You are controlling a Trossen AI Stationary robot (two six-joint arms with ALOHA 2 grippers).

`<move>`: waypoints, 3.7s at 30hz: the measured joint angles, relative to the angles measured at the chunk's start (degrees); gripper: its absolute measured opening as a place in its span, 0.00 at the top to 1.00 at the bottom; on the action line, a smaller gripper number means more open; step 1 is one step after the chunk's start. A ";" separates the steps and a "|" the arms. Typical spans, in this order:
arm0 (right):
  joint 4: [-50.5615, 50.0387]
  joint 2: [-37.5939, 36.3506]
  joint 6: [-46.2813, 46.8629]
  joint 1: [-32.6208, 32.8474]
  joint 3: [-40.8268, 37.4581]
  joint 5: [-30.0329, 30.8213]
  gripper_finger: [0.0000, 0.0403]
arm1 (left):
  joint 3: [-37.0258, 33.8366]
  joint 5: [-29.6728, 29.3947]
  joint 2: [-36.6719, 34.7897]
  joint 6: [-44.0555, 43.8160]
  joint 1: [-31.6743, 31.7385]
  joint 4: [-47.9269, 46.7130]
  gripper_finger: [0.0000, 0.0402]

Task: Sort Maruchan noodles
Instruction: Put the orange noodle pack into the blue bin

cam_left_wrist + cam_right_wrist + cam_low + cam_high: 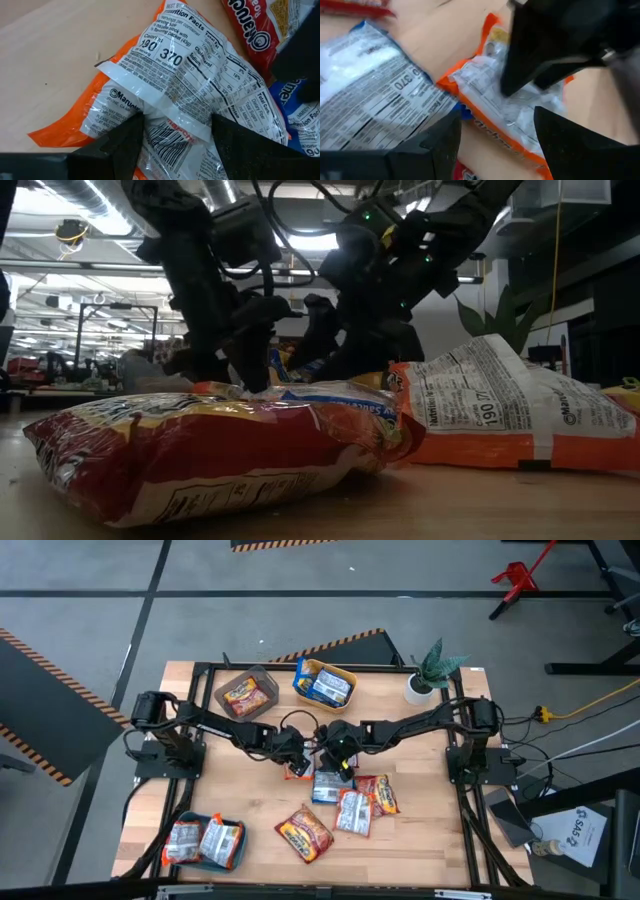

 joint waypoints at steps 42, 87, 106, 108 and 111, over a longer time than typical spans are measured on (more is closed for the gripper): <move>2.98 -0.28 4.10 4.68 -0.19 19.57 0.99 | -0.18 1.46 -13.63 -2.88 1.43 -1.08 0.42; -0.02 -9.49 6.17 3.61 -0.06 24.04 1.00 | -8.90 11.64 -26.92 -28.14 0.29 1.95 0.42; 0.13 -13.67 3.44 3.65 0.01 23.59 1.00 | -25.89 4.30 -37.92 -41.09 8.01 29.94 0.42; 0.59 -13.62 3.27 3.65 0.01 23.65 1.00 | -26.23 4.74 -37.92 -41.14 8.21 30.12 0.42; 1.40 -13.62 3.08 3.58 0.01 23.67 1.00 | -26.49 4.84 -37.92 -41.10 8.23 30.08 0.42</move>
